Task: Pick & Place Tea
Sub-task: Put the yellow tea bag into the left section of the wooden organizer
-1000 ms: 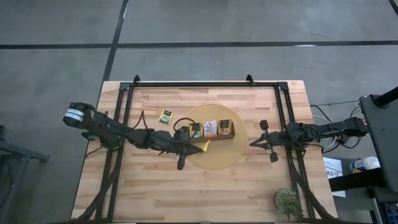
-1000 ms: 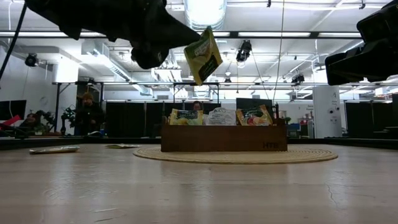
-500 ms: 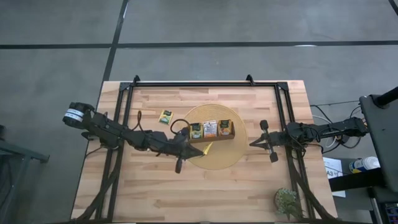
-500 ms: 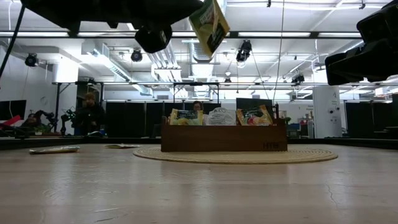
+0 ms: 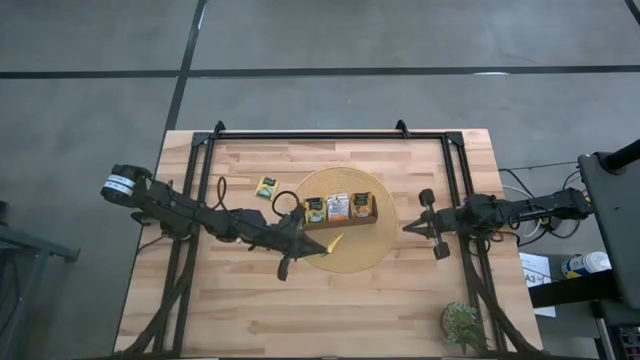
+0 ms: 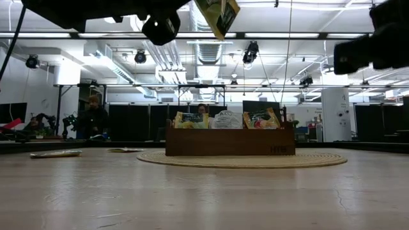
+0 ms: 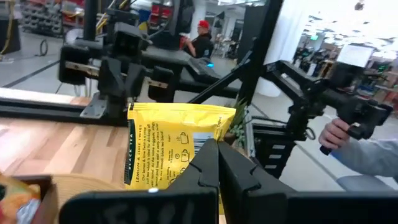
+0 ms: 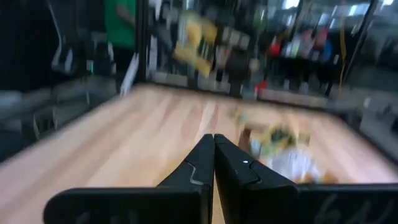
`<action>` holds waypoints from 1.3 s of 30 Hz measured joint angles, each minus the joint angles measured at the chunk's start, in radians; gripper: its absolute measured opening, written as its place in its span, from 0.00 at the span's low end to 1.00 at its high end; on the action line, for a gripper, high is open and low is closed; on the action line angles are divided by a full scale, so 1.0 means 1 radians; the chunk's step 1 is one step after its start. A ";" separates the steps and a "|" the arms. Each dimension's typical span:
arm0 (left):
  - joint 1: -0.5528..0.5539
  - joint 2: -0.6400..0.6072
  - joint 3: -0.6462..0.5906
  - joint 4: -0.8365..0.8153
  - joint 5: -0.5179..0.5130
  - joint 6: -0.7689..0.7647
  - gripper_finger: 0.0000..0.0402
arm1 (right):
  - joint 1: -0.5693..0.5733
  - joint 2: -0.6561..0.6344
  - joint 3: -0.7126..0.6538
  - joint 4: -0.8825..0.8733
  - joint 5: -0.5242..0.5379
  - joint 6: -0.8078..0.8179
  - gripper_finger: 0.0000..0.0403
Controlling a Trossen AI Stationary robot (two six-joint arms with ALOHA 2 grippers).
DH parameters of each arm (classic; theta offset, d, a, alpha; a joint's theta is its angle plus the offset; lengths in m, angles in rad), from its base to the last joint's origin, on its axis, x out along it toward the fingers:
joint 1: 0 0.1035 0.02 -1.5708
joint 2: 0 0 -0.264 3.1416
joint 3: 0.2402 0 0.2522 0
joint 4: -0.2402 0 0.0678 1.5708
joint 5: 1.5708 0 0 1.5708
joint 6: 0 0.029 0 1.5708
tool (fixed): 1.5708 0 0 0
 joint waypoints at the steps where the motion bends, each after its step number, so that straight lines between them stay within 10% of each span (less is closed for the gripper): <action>1: -0.003 0.000 0.000 0.006 0.006 0.003 0.00 | 0.000 0.002 0.000 0.045 0.000 0.001 0.02; 10: -0.025 0.000 0.000 0.064 0.081 0.047 0.00 | 0.000 0.036 0.000 0.513 0.002 -0.007 0.02; 19: -0.026 0.000 0.000 0.068 0.084 0.053 0.00 | 0.000 0.157 0.000 0.546 0.122 -0.019 0.08; 39: -0.037 0.000 0.000 0.115 0.137 0.065 0.00 | 0.000 0.682 0.102 0.842 0.151 0.163 0.74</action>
